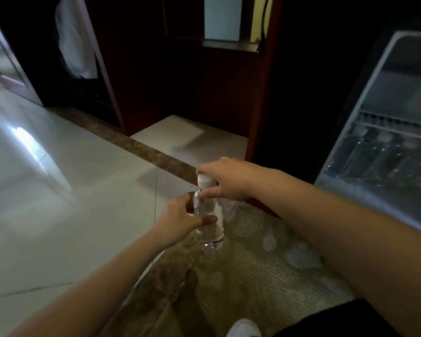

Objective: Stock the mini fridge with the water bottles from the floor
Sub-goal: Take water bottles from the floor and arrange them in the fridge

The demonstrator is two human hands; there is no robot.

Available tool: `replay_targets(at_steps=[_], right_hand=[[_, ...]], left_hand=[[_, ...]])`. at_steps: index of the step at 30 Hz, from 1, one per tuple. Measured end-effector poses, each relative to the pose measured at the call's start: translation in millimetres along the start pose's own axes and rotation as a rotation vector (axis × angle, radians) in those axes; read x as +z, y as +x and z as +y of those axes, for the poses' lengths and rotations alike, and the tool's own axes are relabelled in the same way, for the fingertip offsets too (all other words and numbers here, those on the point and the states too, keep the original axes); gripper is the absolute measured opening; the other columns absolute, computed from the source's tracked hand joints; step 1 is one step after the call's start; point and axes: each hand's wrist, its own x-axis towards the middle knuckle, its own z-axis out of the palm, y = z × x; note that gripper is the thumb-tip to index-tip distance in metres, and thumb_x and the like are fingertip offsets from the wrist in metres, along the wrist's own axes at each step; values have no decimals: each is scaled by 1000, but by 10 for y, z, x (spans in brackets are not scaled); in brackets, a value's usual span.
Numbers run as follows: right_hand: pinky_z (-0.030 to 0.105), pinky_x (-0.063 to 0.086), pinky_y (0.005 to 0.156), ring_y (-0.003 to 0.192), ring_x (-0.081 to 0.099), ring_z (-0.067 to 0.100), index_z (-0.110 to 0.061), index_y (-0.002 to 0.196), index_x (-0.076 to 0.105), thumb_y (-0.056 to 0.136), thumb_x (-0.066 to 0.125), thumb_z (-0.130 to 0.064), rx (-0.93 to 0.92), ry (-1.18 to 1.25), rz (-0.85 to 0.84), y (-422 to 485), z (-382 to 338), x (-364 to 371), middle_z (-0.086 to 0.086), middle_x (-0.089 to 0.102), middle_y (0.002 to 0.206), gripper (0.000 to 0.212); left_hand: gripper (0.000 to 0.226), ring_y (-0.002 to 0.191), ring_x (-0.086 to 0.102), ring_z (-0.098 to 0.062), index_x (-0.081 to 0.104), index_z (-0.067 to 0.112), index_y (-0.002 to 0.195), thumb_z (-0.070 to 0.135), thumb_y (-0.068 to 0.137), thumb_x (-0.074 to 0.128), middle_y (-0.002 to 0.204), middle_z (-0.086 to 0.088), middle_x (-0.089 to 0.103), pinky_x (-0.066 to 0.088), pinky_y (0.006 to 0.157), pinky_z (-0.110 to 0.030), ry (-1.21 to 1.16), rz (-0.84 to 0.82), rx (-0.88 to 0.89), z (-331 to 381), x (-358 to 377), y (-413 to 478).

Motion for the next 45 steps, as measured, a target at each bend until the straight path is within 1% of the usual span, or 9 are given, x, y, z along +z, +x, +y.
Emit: replay_targets(at_steps=[5, 9, 13, 19, 26, 30, 37, 42, 45], right_hand=[[31, 37, 70, 86, 52, 17, -18, 111, 49, 89, 58, -41, 76, -40, 102, -339, 436, -384, -5, 50, 94, 34], [30, 39, 69, 80, 49, 15, -16, 114, 47, 90, 55, -40, 146, -42, 153, -686, 769, -646, -5, 50, 90, 35], [31, 48, 71, 81, 57, 14, -18, 114, 46, 92, 53, -39, 196, -36, 183, -1055, 1094, -894, -3, 58, 94, 32], [21, 33, 55, 65, 45, 3, -18, 110, 43, 94, 51, -38, 270, -63, 273, -1537, 1668, -1142, -12, 45, 76, 26], [23, 32, 57, 67, 43, 3, -28, 101, 37, 92, 53, -40, 459, 49, 373, -2017, 2485, -1071, -15, 41, 78, 22], [28, 34, 72, 84, 48, 14, -22, 103, 43, 92, 53, -38, 557, 115, 403, -2291, 2864, -887, -8, 48, 93, 22], [31, 41, 77, 91, 51, 15, -13, 118, 50, 89, 59, -30, 714, 237, 494, -2520, 3387, -451, 9, 61, 115, 34], [25, 34, 75, 96, 53, 19, -12, 117, 48, 91, 58, -31, 836, 267, 552, -2551, 3613, -88, 11, 57, 120, 34], [26, 36, 77, 105, 56, 23, -10, 118, 48, 92, 56, -27, 889, 257, 581, -2528, 3700, 49, 10, 57, 120, 32]], left_hand=[[34, 85, 62, -4, 61, 23, 98, 39, 72, 74, 92, 9, 66, 51, 73, -20, 30, -4, 117, 611, 179, 329], [34, 82, 64, -5, 62, 27, 92, 45, 68, 76, 88, 6, 68, 54, 75, -31, 18, -9, 216, 1065, 370, 553], [31, 87, 62, 6, 63, 36, 97, 41, 70, 76, 92, 15, 70, 50, 75, -17, -58, -73, 342, 1527, 599, 704], [52, 95, 59, 12, 61, 36, 111, 51, 63, 74, 102, 21, 67, 45, 72, -5, -101, -174, 427, 2142, 1028, 1067], [56, 94, 63, -11, 59, 24, 115, 49, 68, 75, 102, 4, 68, 54, 84, -31, 28, -282, 452, 2653, 1718, 1569], [61, 103, 51, -6, 53, 24, 125, 44, 72, 74, 111, 10, 55, 43, 71, -15, 90, -359, 420, 2840, 2237, 1776], [62, 100, 62, -16, 60, 16, 120, 41, 67, 80, 112, -2, 66, 53, 88, -34, 48, -473, 337, 2823, 3090, 2066], [54, 93, 60, -16, 61, 18, 117, 35, 69, 79, 105, -2, 66, 48, 75, -25, 49, -521, 338, 2724, 3479, 2193], [42, 83, 59, -6, 60, 16, 113, 24, 75, 76, 98, 5, 64, 43, 61, -3, -29, -562, 327, 2674, 3646, 2211]])
